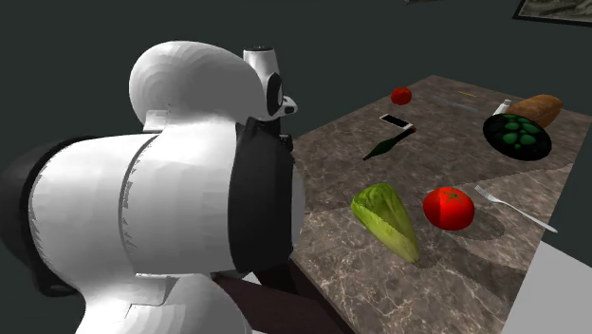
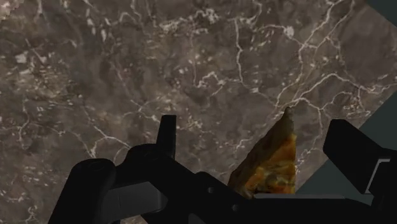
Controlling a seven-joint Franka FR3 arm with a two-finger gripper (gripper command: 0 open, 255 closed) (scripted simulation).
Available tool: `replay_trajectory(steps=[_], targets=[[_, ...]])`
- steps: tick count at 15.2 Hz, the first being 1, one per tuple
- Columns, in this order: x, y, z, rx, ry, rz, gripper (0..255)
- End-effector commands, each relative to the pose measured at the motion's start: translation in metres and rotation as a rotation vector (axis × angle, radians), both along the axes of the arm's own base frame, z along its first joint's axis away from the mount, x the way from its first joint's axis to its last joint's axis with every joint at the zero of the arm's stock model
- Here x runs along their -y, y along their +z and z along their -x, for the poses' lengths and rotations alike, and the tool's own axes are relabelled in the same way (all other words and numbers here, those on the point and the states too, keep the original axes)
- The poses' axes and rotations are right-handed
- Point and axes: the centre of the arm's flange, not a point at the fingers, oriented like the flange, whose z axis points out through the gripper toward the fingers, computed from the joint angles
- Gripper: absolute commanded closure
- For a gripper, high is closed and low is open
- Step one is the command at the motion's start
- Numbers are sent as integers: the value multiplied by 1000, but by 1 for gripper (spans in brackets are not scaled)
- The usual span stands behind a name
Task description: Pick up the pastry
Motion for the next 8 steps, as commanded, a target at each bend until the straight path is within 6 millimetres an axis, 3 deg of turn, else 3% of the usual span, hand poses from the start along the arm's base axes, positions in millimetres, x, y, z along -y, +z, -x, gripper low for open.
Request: replay_trajectory(steps=[1, 8], targets=[[-12, -15, -21, -6, -22, 1, 0], [-46, -59, -99, -29, -91, 5, 0]])
